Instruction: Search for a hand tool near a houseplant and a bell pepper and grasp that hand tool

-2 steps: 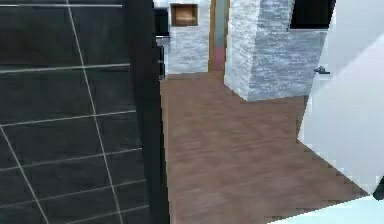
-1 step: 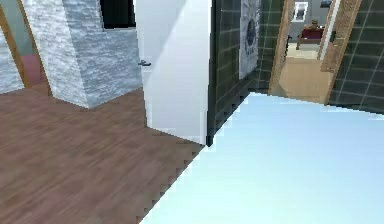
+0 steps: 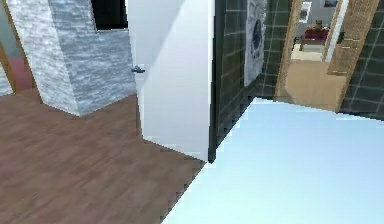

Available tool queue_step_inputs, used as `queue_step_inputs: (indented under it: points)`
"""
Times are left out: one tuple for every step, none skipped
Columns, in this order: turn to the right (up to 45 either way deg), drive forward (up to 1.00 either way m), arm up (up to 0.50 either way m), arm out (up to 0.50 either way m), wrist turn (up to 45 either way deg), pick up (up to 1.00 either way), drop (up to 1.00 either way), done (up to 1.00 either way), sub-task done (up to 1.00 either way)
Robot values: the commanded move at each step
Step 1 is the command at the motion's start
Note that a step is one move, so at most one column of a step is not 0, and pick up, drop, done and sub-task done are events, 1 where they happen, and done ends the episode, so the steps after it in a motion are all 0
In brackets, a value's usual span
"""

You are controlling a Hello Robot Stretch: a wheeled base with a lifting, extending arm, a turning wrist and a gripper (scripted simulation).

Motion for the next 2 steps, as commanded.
queue_step_inputs:
  points:
    - [-12.0, 0.00, 0.00, 0.00, 0.0, 0.00, 0.00, 0.00, 0.00]
    - [0.0, 0.65, 0.00, 0.00, 0.0, 0.00, 0.00, 0.00, 0.00]
